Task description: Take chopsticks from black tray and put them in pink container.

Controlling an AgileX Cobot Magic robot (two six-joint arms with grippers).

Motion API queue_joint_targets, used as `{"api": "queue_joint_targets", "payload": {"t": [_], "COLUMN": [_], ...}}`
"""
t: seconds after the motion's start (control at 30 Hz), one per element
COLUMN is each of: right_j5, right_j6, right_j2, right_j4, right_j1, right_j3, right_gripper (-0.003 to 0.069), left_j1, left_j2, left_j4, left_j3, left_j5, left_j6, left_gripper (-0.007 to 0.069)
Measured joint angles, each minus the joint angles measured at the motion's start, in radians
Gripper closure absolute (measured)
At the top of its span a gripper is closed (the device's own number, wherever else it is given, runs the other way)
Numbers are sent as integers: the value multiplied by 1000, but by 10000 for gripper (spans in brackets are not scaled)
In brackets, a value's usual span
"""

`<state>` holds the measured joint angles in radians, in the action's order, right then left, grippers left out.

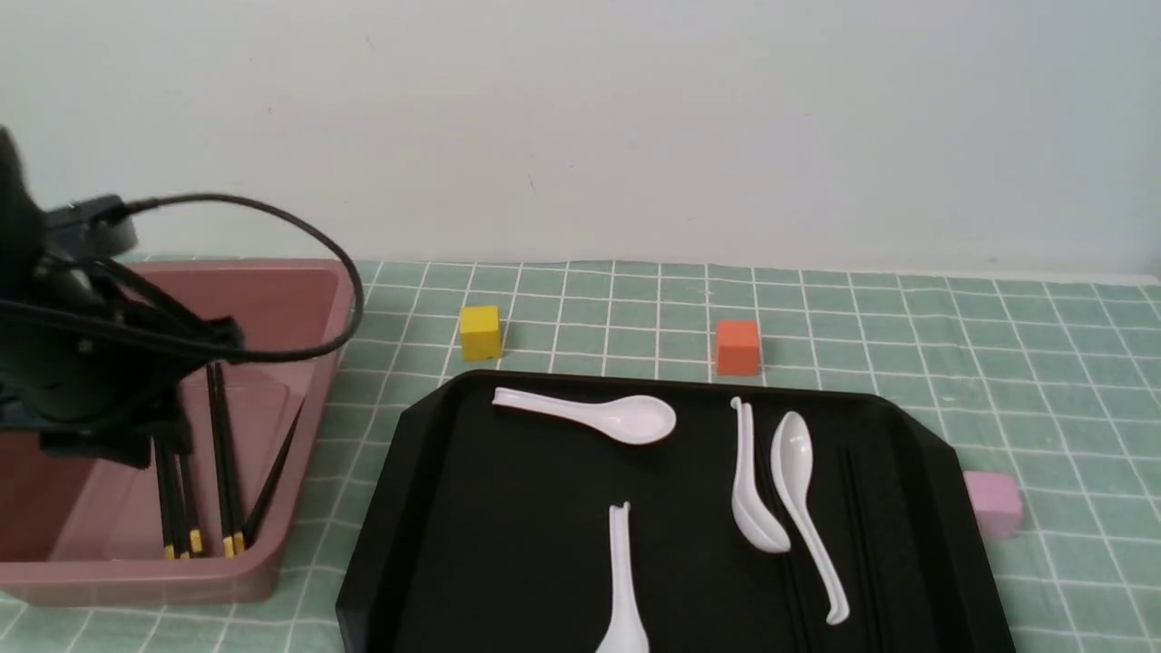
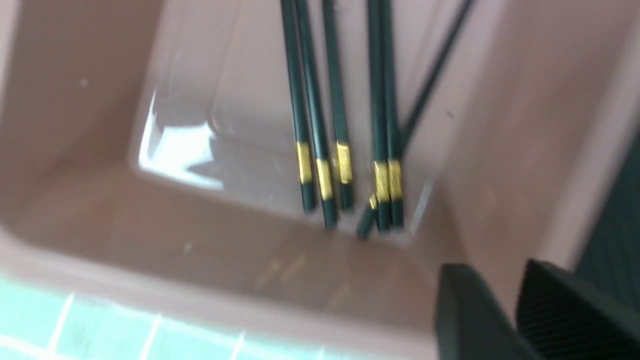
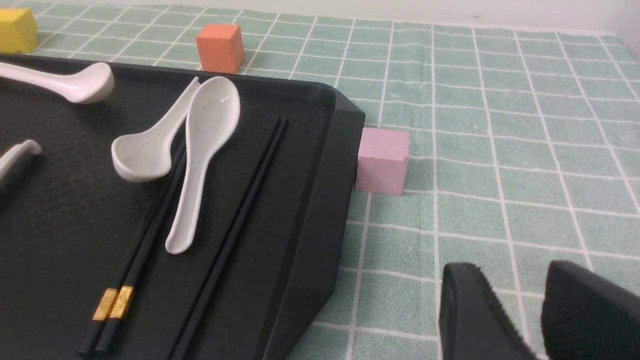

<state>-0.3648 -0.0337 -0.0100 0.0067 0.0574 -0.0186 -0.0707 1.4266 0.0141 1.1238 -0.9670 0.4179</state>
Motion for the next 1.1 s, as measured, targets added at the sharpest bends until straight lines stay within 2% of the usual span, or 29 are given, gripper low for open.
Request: {"api": "queue_joint_targets", "payload": {"t": [0.1, 0.13, 0.27, 0.4, 0.57, 0.73, 0.83, 1.1], "right_j5": [0, 0, 0, 0, 0, 0, 0, 0], "right_j6": [0, 0, 0, 0, 0, 0, 0, 0], "right_j2": [0, 0, 0, 0, 0, 0, 0, 0], "right_j4": [0, 0, 0, 0, 3, 2, 1, 0], "right_j1": [0, 0, 0, 0, 0, 0, 0, 0], "right_j3": [0, 0, 0, 0, 0, 0, 0, 0], "right_gripper": [419, 419, 419, 419, 419, 419, 419, 419], "left_j1": [0, 0, 0, 0, 0, 0, 0, 0], "left_j2": [-121, -174, -395, -692, -1028, -1331, -1420, -1440], "left_j4": [41, 61, 155, 232, 239, 237, 236, 198], "left_j3": [-26, -49, -182, -402, -636, -787, -828, -858], "left_j5": [-32, -36, -24, 85, 286, 367, 394, 441], "left_j6": [-62, -84, -150, -182, -183, -183, -184, -187], "left_gripper": [617, 637, 637, 637, 637, 637, 637, 637]}}
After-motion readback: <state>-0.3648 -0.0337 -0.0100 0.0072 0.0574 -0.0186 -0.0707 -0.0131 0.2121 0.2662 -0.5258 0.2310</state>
